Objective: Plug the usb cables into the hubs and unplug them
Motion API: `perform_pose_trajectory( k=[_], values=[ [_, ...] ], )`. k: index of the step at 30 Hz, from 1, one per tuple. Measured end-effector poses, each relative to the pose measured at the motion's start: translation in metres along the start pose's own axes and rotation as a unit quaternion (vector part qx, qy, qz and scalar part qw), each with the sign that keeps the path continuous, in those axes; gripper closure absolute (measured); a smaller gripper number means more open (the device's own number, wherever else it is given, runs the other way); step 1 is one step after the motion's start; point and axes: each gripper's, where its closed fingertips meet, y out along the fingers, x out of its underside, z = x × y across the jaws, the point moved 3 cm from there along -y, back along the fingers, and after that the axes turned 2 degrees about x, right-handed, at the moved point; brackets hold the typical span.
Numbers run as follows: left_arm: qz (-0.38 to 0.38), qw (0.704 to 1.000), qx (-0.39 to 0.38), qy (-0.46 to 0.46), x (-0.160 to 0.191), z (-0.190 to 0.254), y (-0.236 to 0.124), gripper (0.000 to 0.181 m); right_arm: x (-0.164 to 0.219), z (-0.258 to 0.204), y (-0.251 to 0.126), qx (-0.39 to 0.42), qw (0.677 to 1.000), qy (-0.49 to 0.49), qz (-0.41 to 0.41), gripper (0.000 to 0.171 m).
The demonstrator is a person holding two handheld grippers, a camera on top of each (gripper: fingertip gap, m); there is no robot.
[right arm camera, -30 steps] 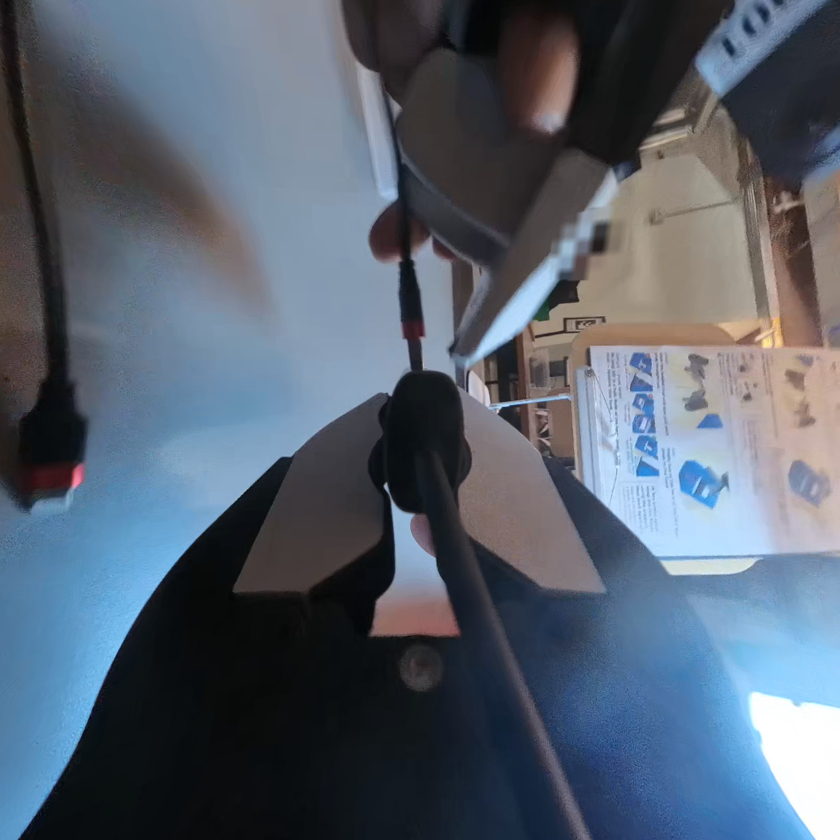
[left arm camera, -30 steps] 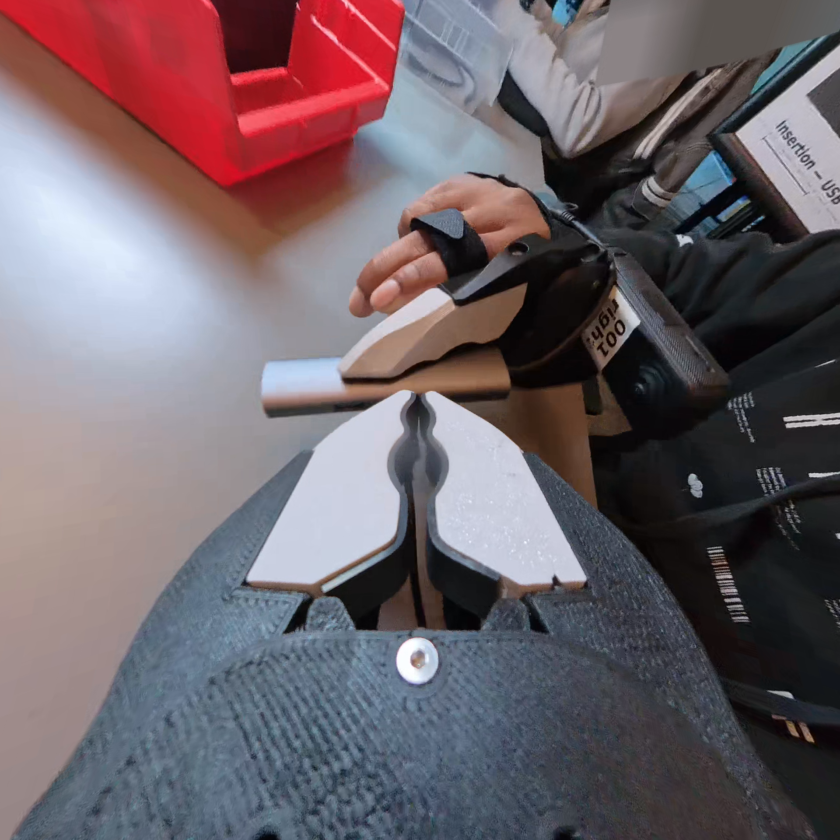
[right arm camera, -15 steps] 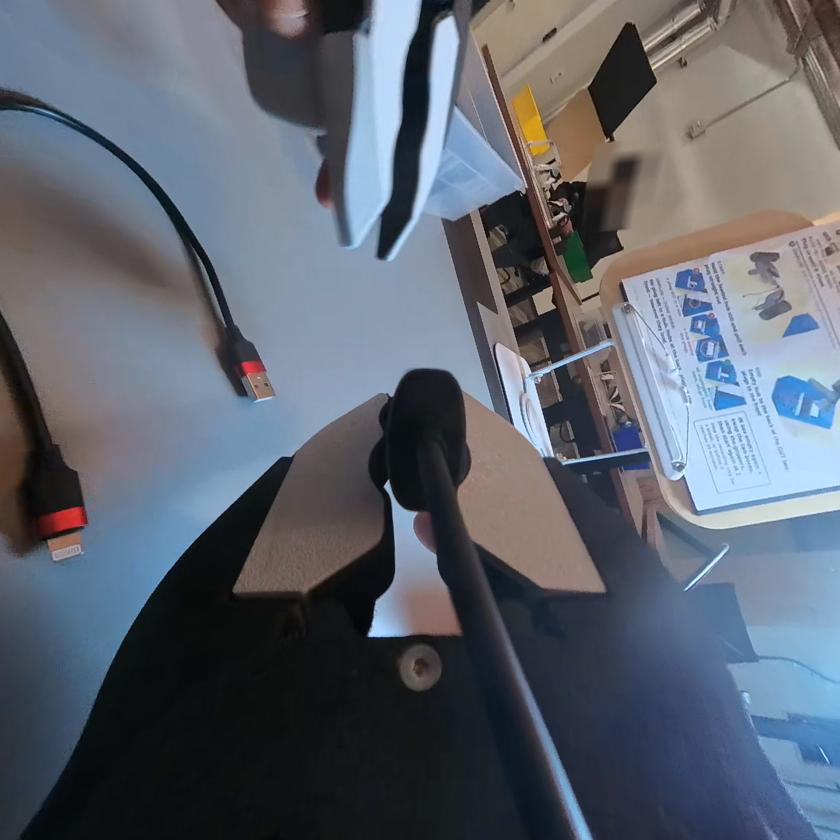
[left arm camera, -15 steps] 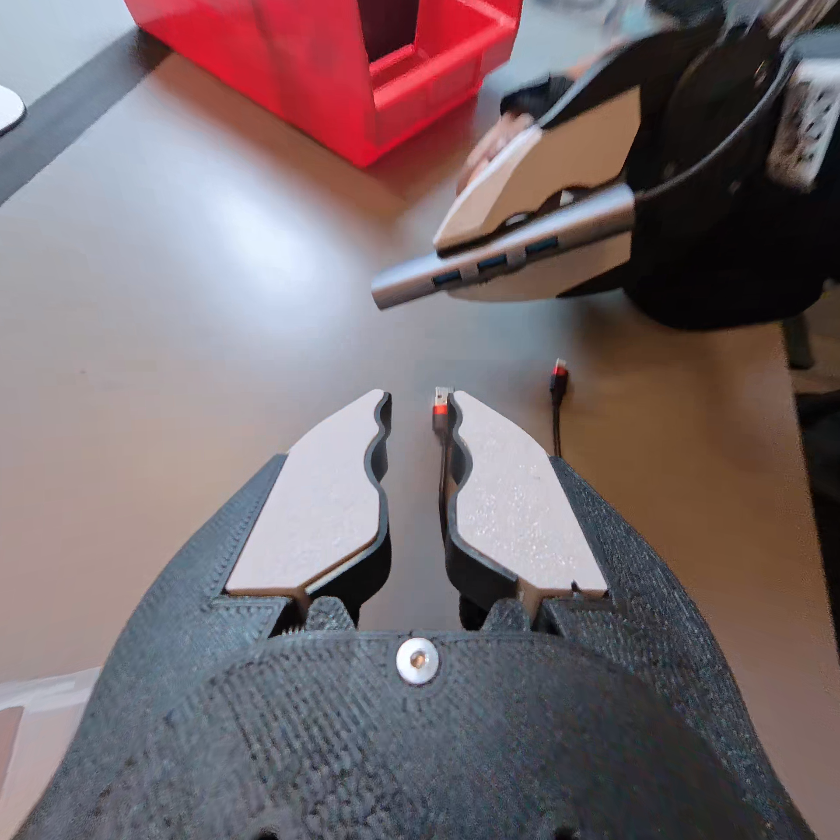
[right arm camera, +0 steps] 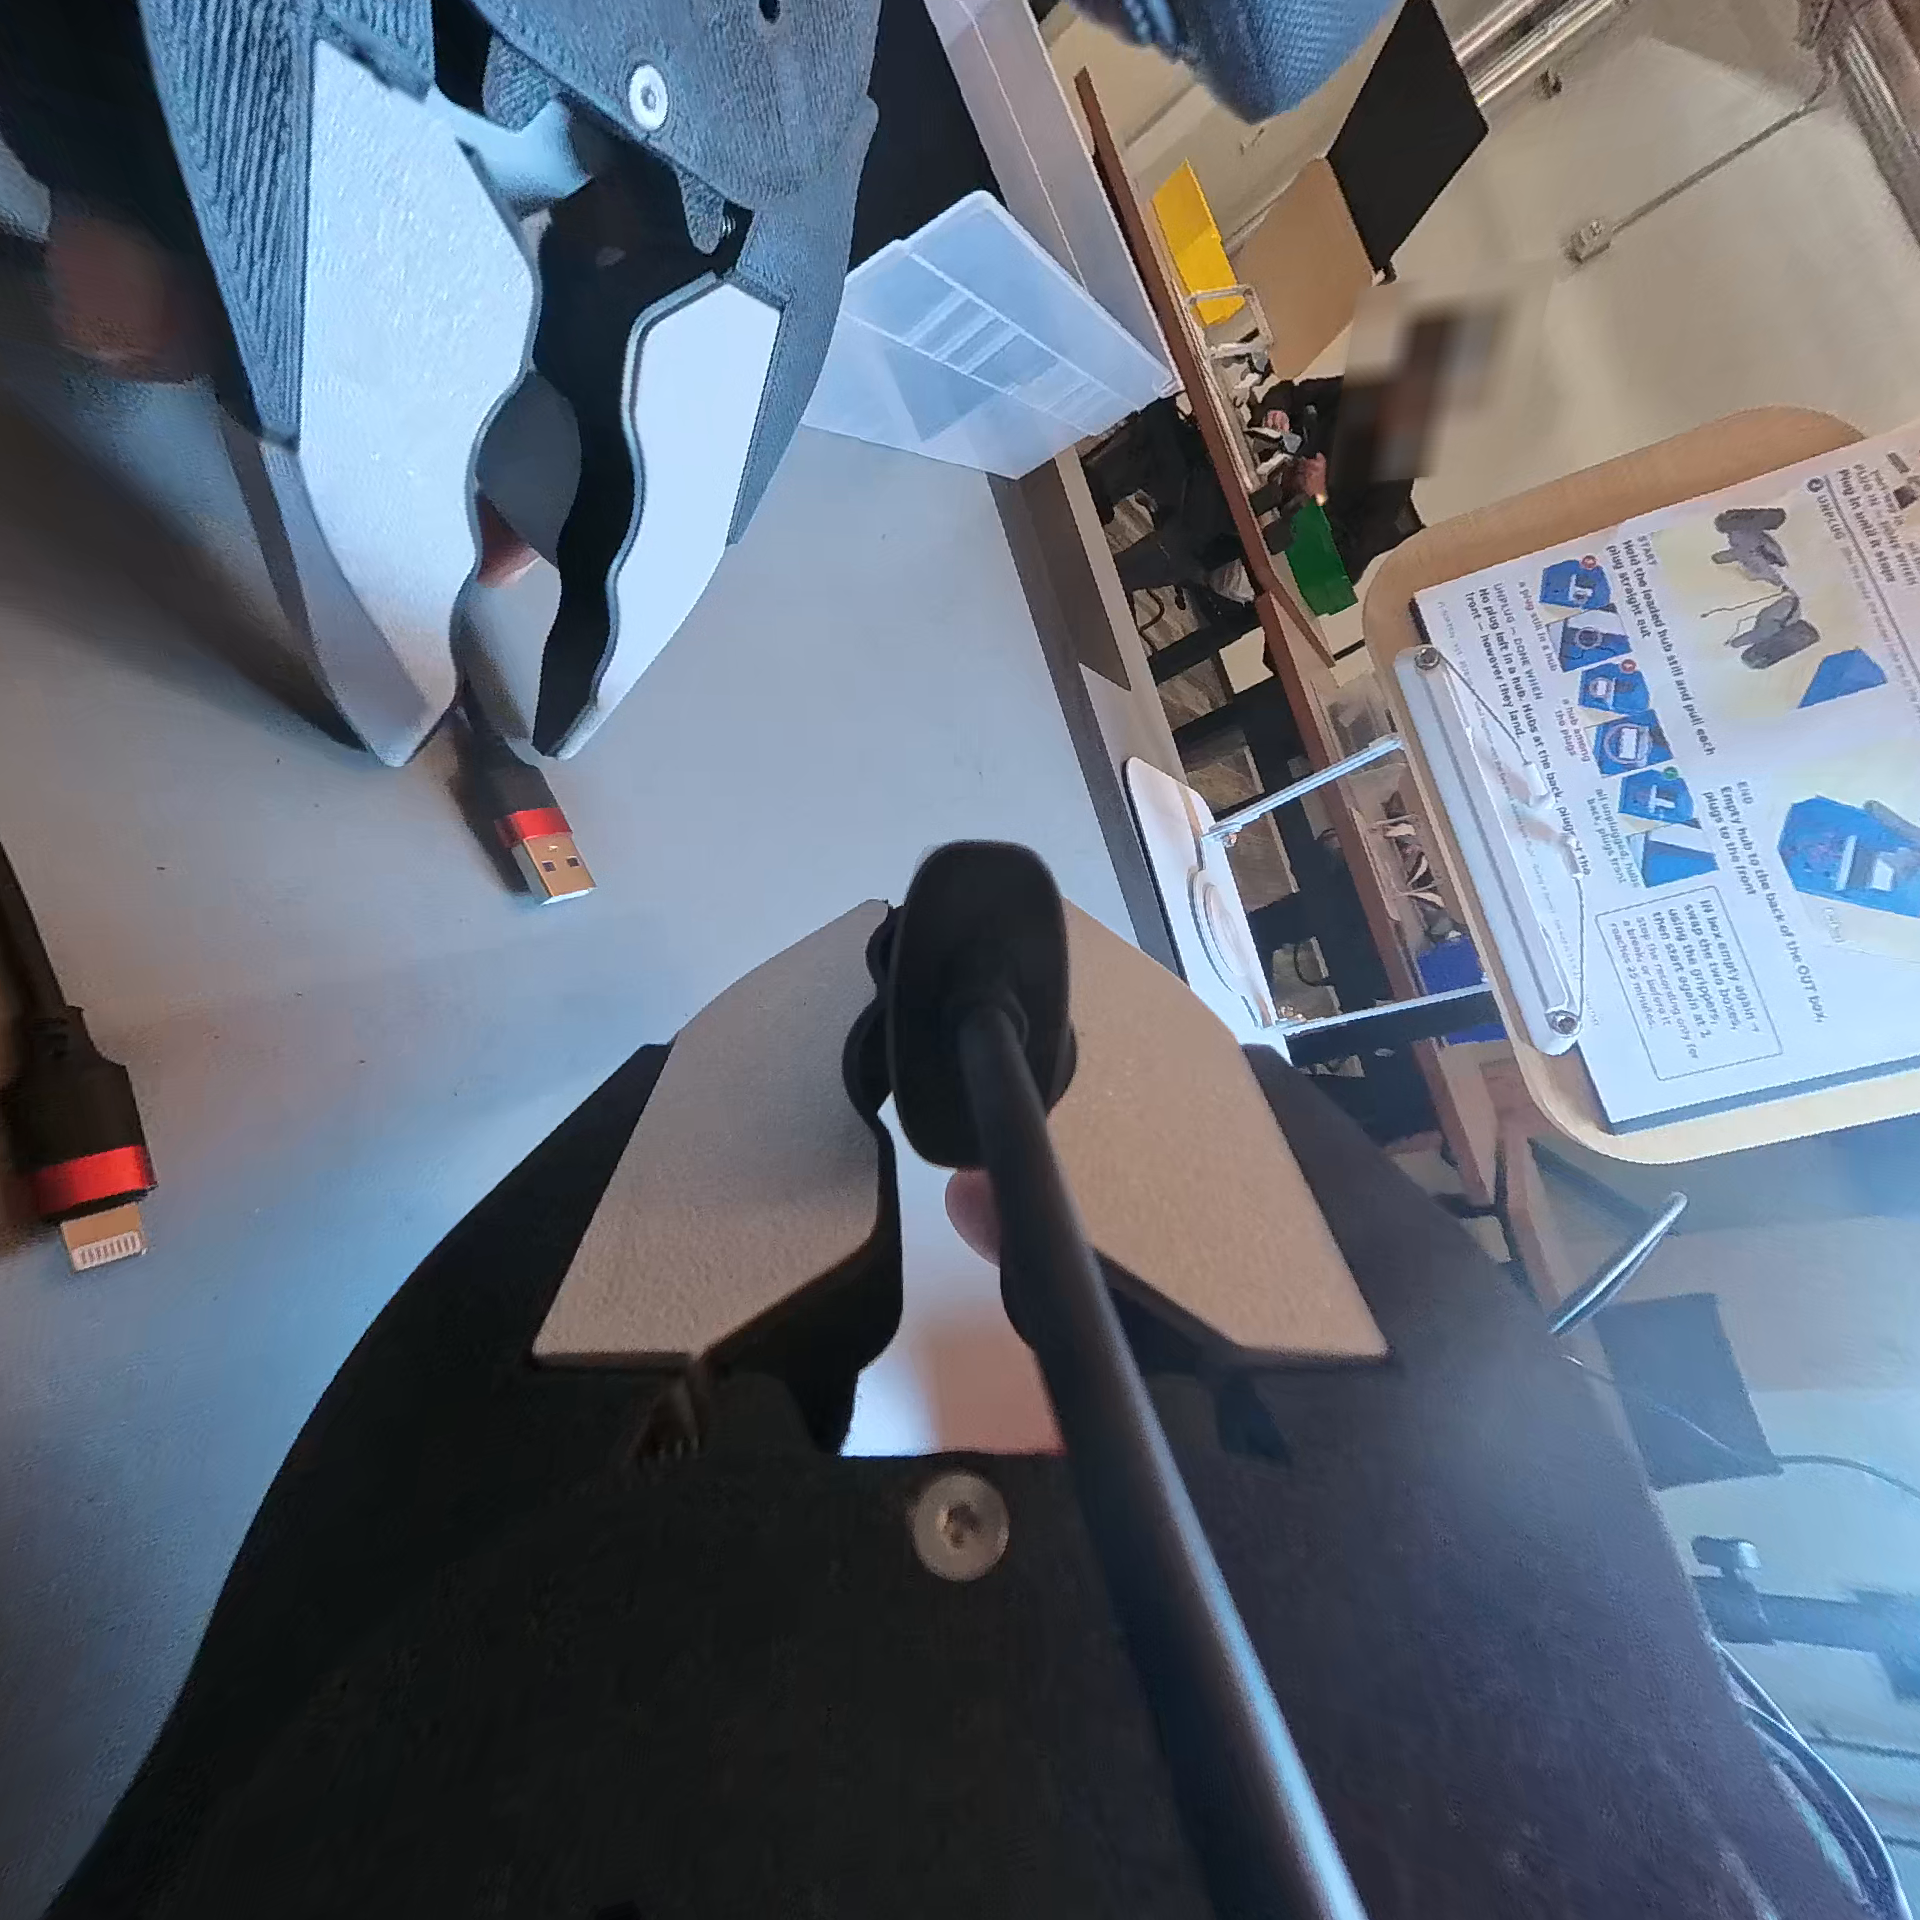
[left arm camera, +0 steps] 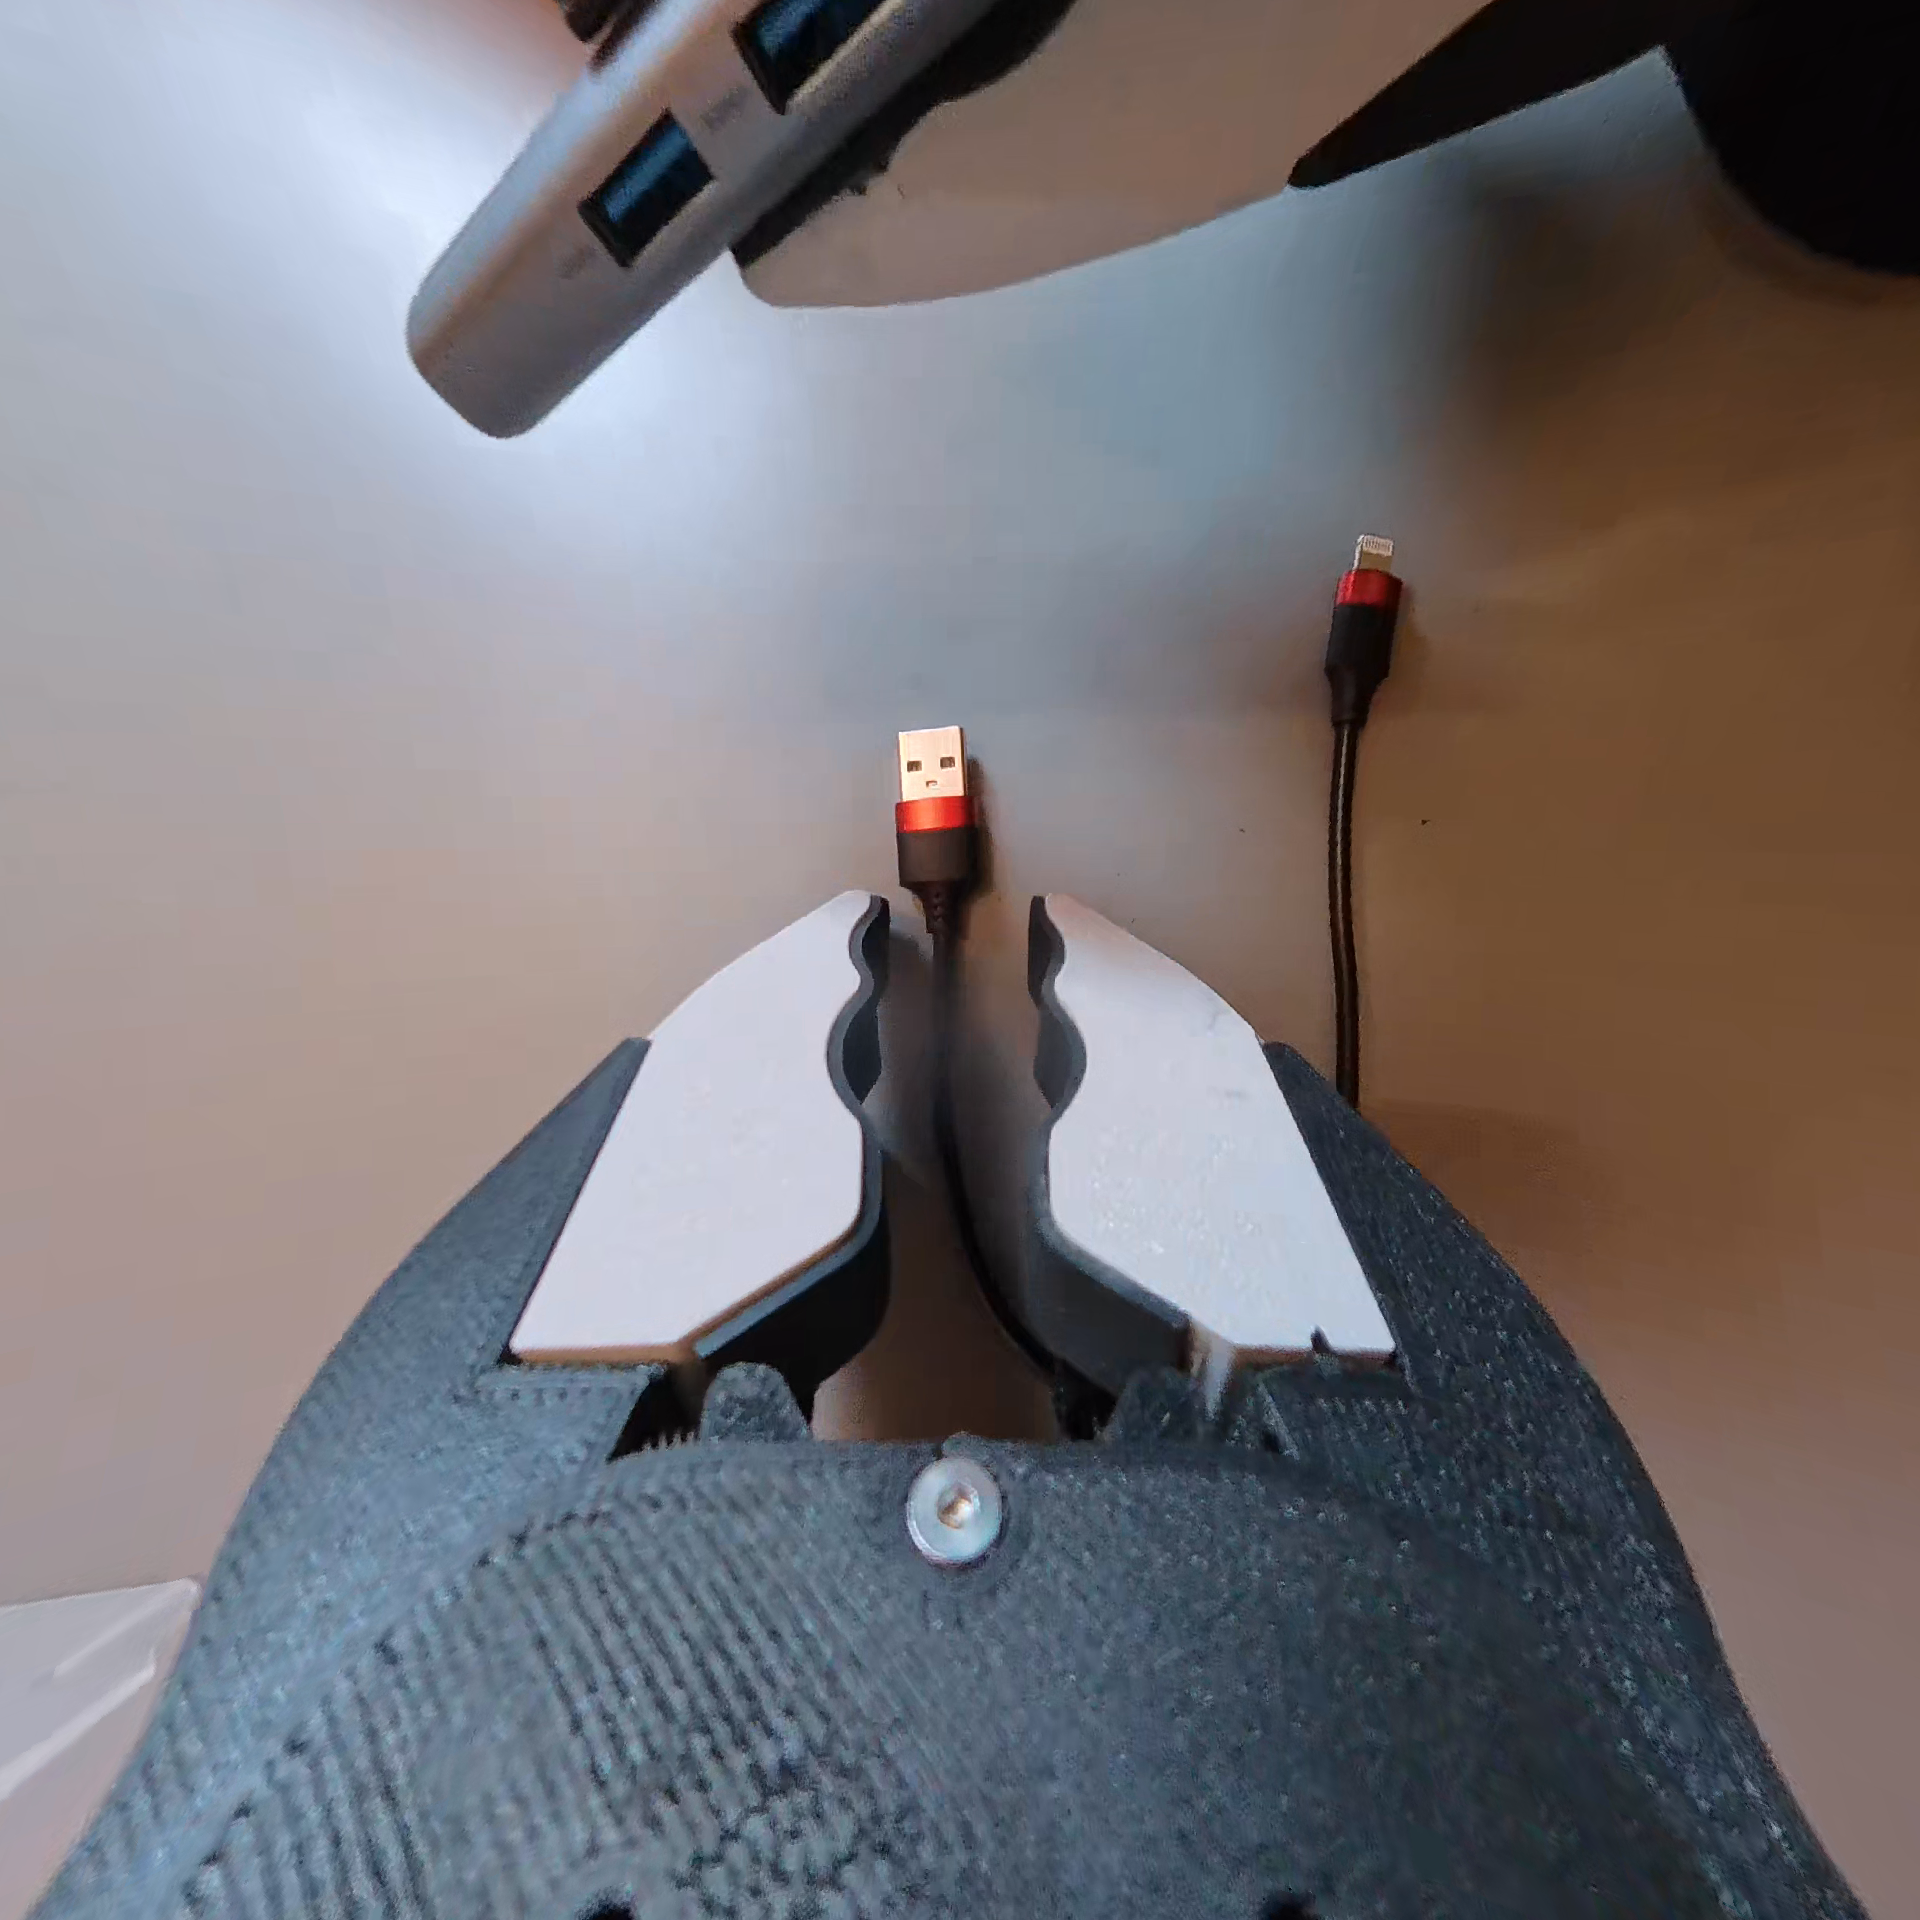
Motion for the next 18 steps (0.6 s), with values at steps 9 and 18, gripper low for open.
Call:
perform_pose_trajectory(
  k=[9,18],
  values=[
    [-0.001,0.997,-0.061,0.050,-0.005,-0.011,0.004,0.175,0.004,0.003,0.000,-0.001,1.000,0.013,0.000,0.153],
    [0.123,0.989,0.048,-0.061,-0.031,-0.003,-0.040,0.175,0.006,-0.007,-0.001,-0.016,0.999,-0.046,0.009,0.153]
  ],
)
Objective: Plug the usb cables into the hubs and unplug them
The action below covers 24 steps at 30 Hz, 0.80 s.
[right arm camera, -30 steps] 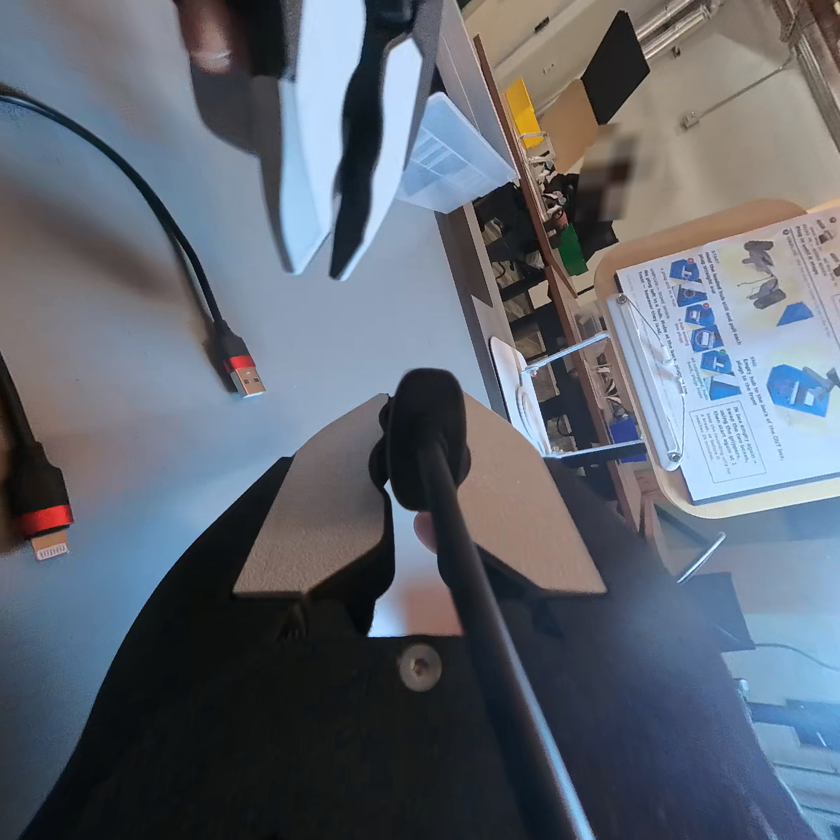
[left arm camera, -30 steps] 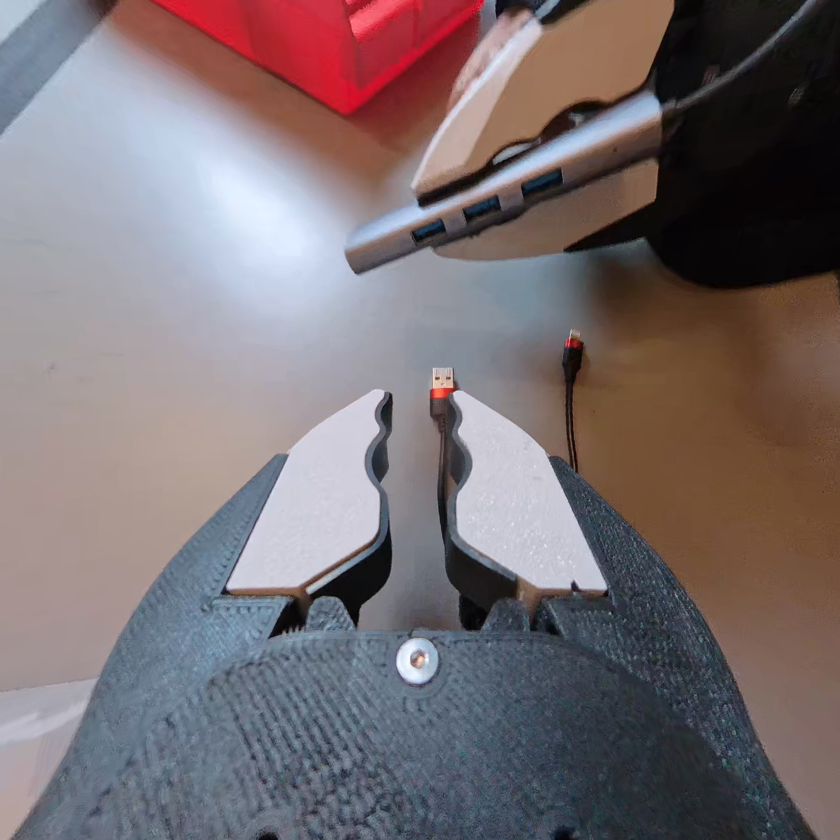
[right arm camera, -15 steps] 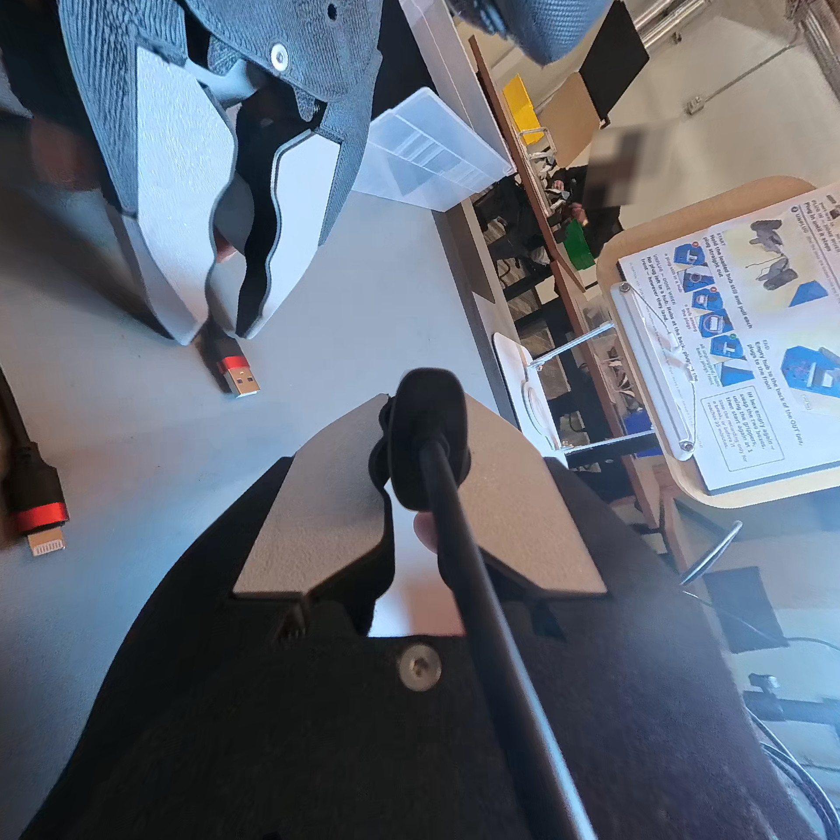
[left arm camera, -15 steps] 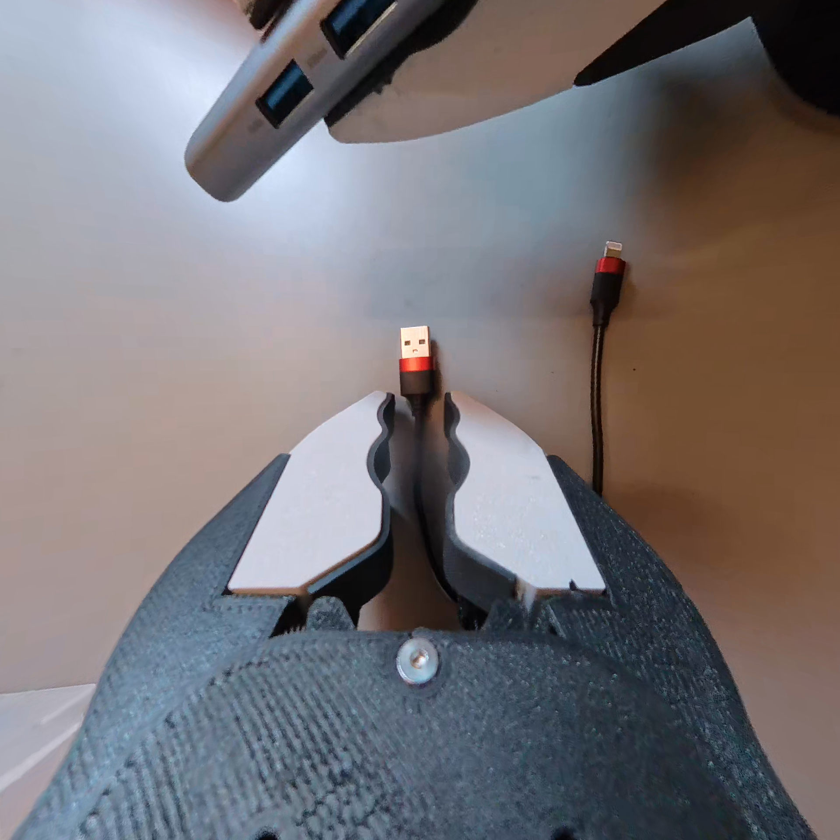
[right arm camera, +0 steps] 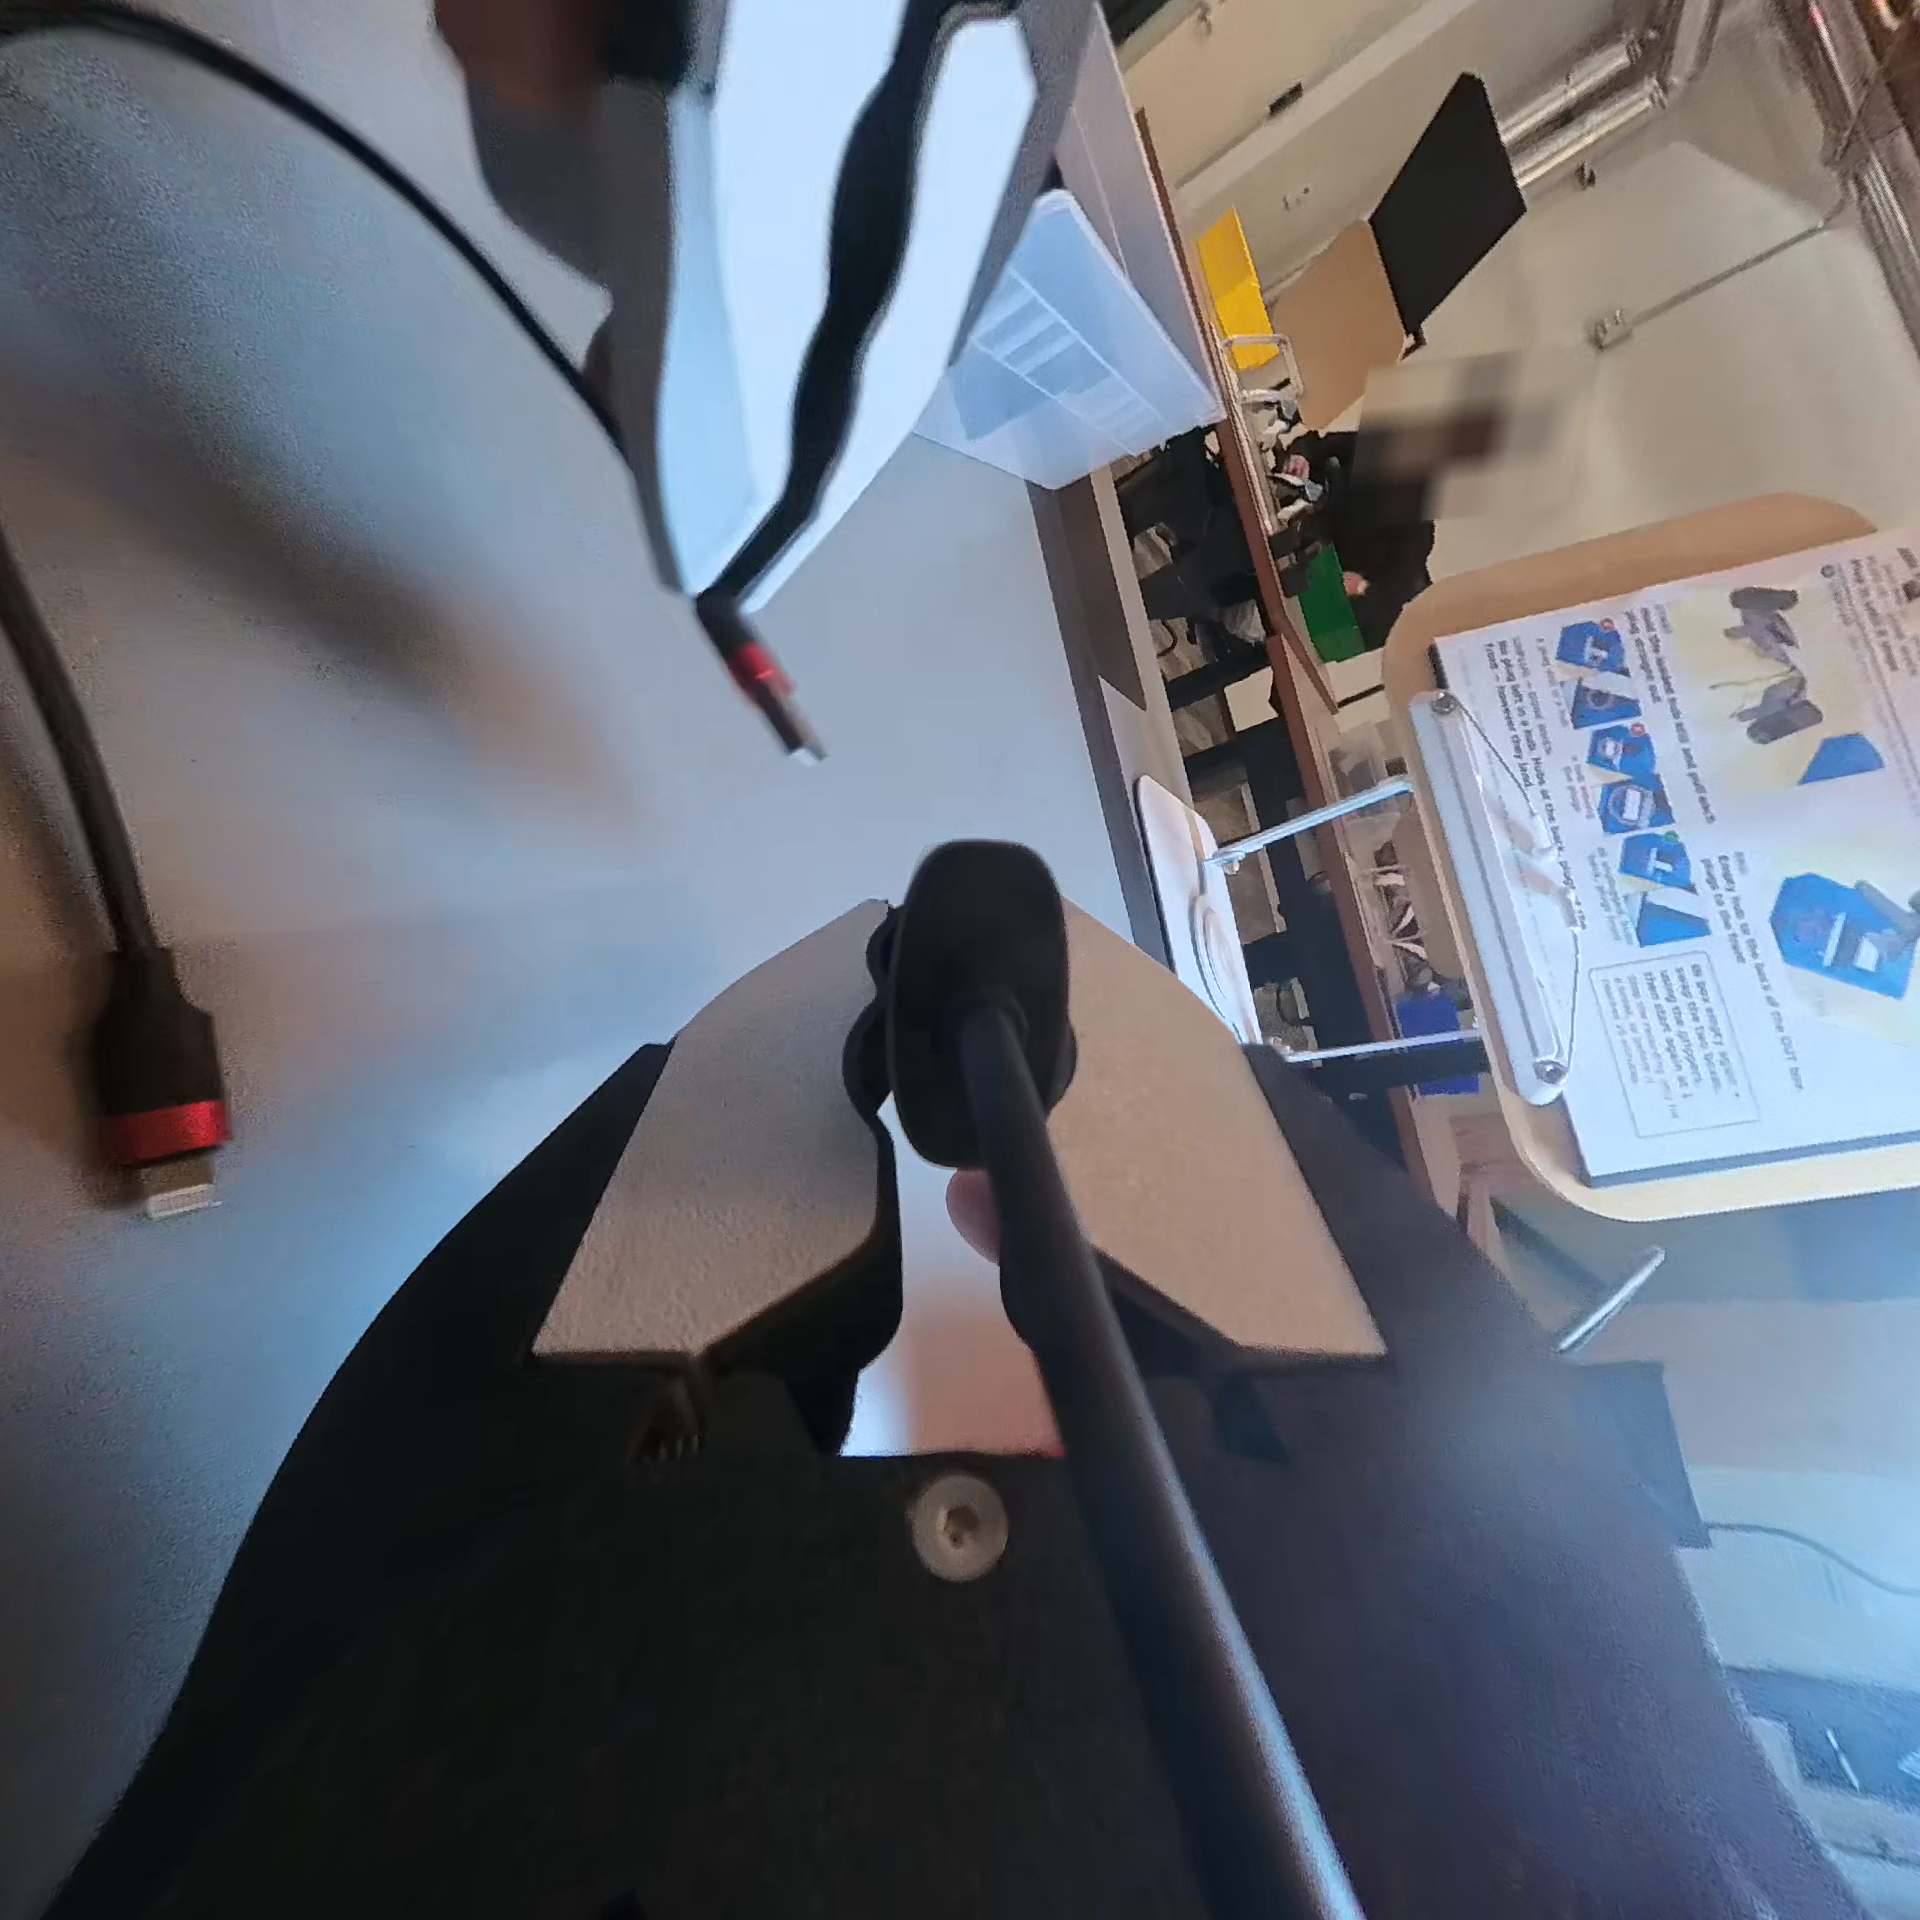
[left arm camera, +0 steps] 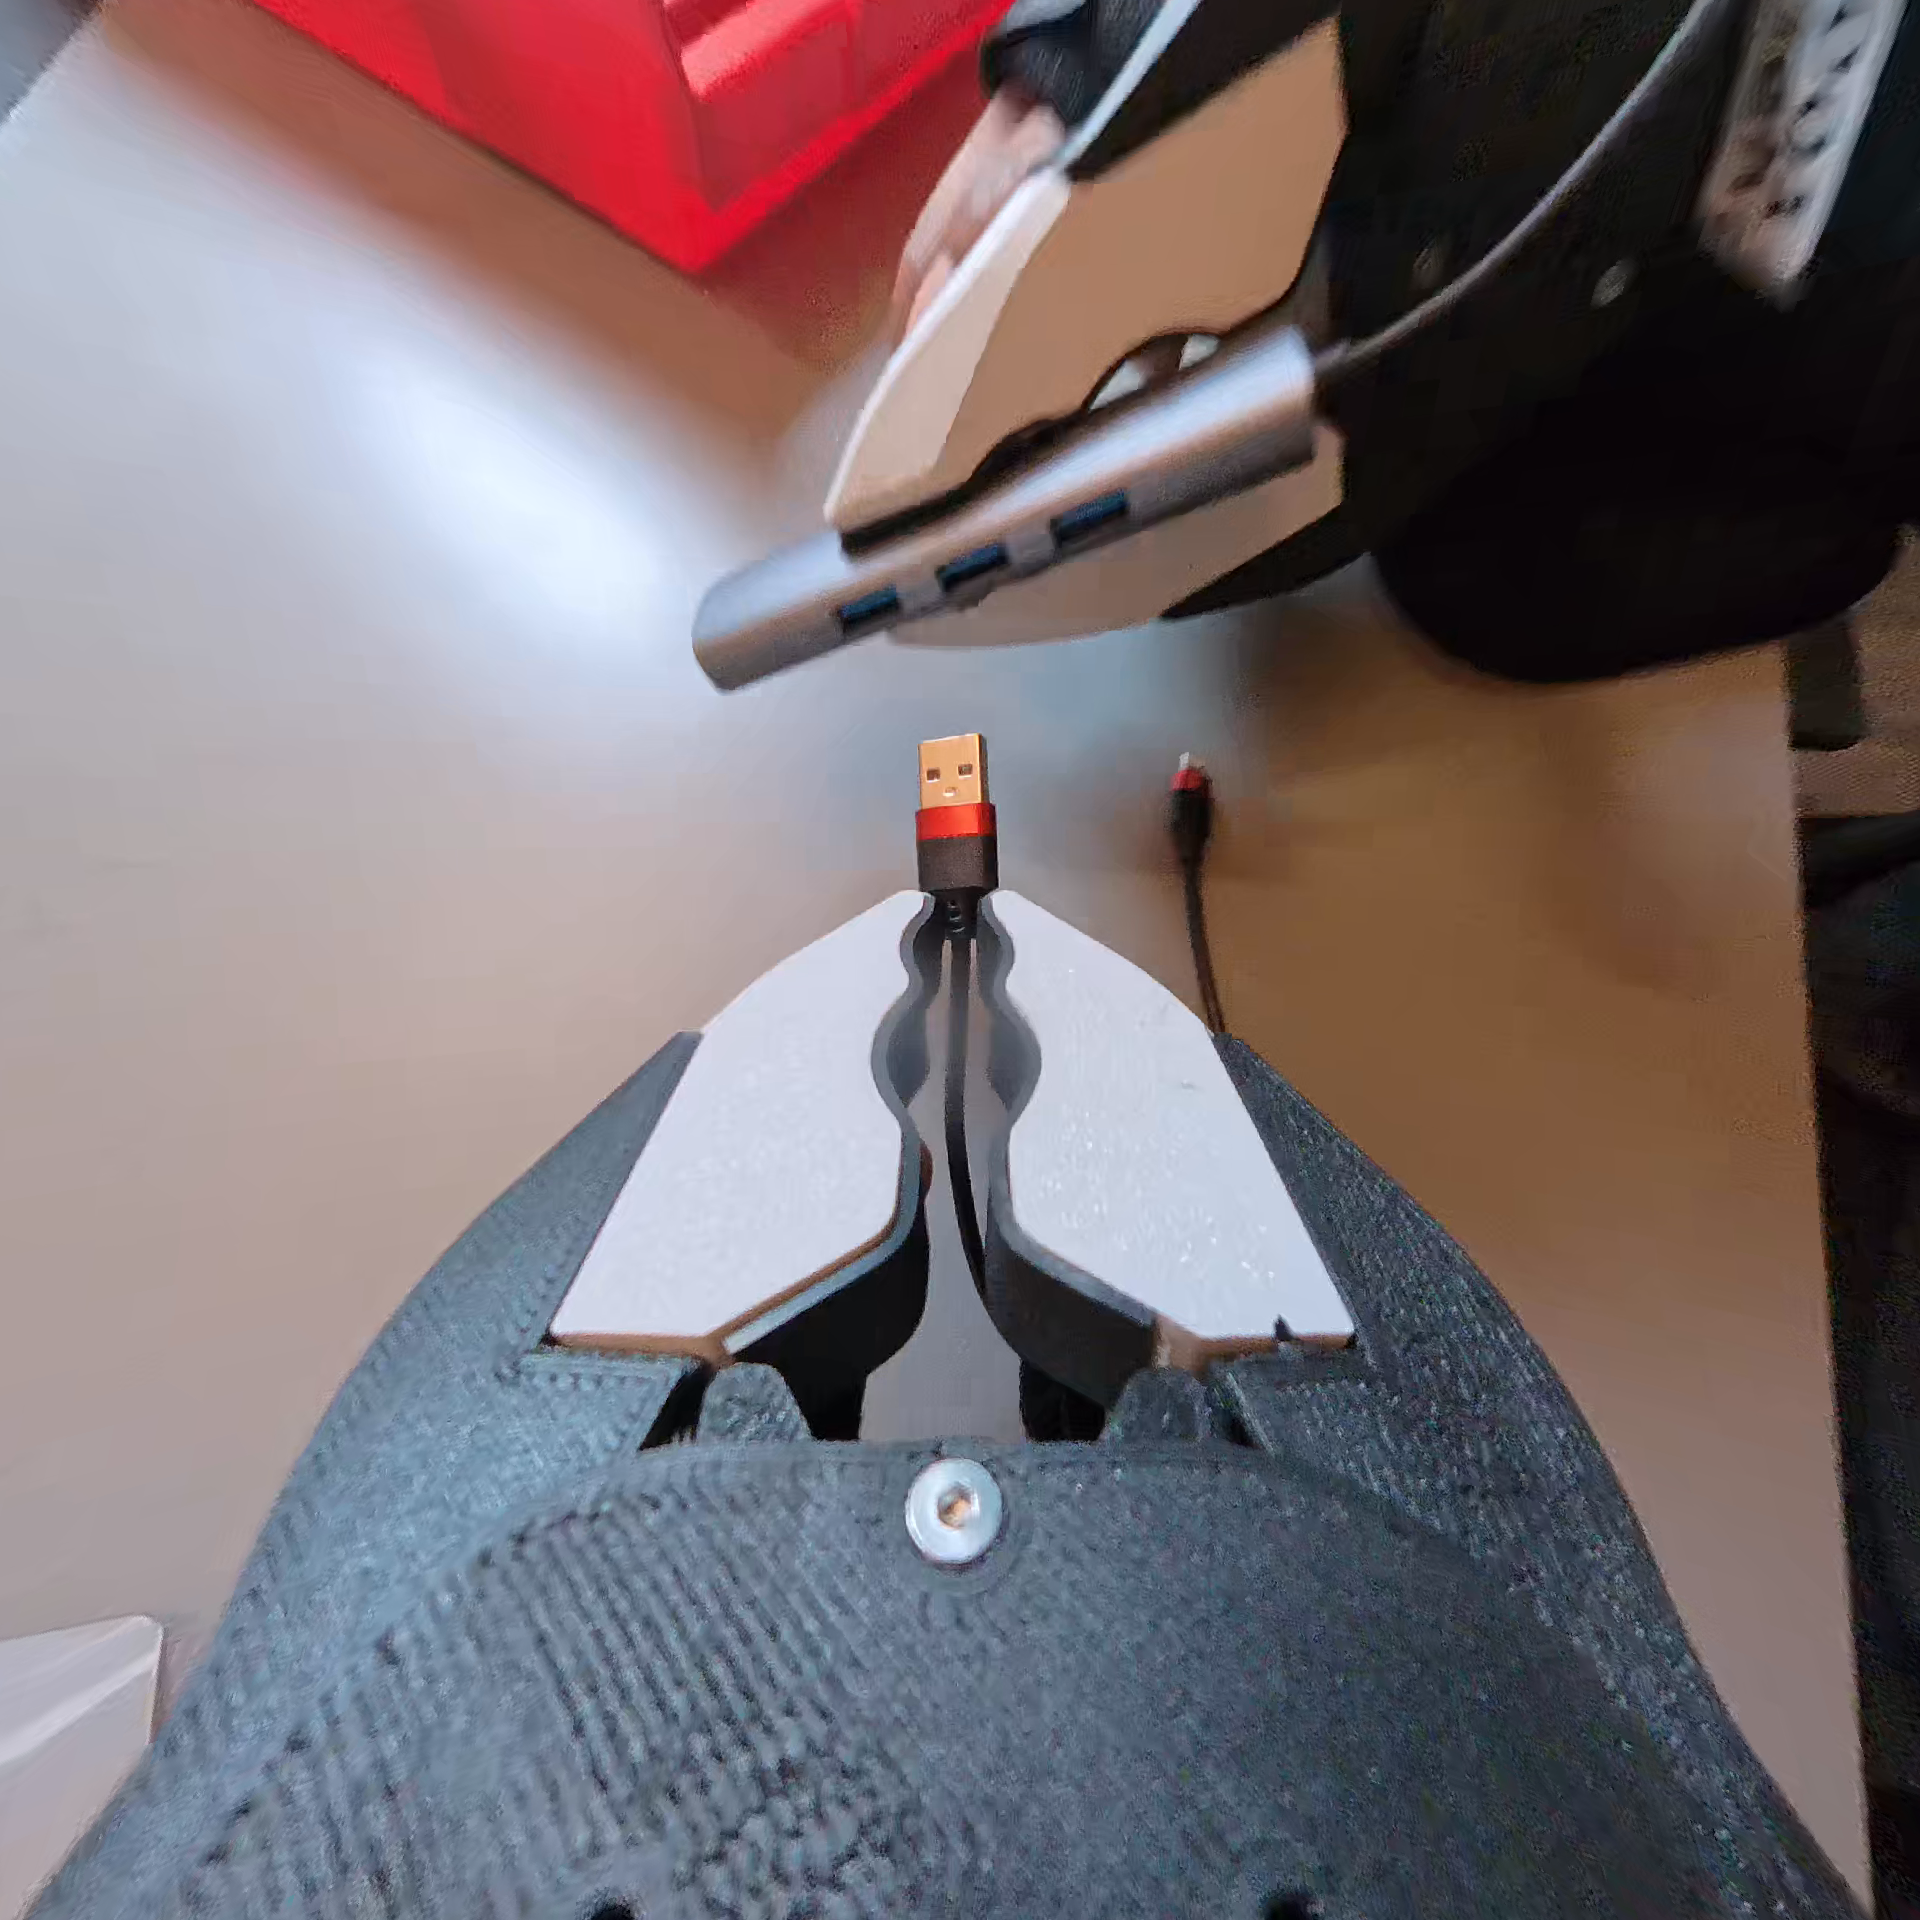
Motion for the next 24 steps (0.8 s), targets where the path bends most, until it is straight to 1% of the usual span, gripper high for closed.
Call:
perform_pose_trajectory(
  k=[4,13,19,24],
  values=[
    [-0.002,1.000,-0.007,-0.008,-0.007,0.006,-0.003,0.175,-0.002,-0.007,0.002,-0.008,0.999,-0.032,0.003,0.153],
    [-0.031,0.999,-0.006,-0.007,0.001,0.010,0.005,0.175,-0.008,-0.022,0.008,-0.006,0.991,-0.132,-0.014,0.153],
    [-0.040,0.999,-0.002,-0.006,0.004,0.010,0.004,0.175,-0.009,-0.027,0.009,-0.003,0.985,-0.172,-0.022,0.153],
    [-0.044,0.999,0.001,-0.007,0.006,0.010,0.005,0.175,-0.010,-0.028,0.009,-0.002,0.982,-0.187,-0.021,0.153]
  ],
)
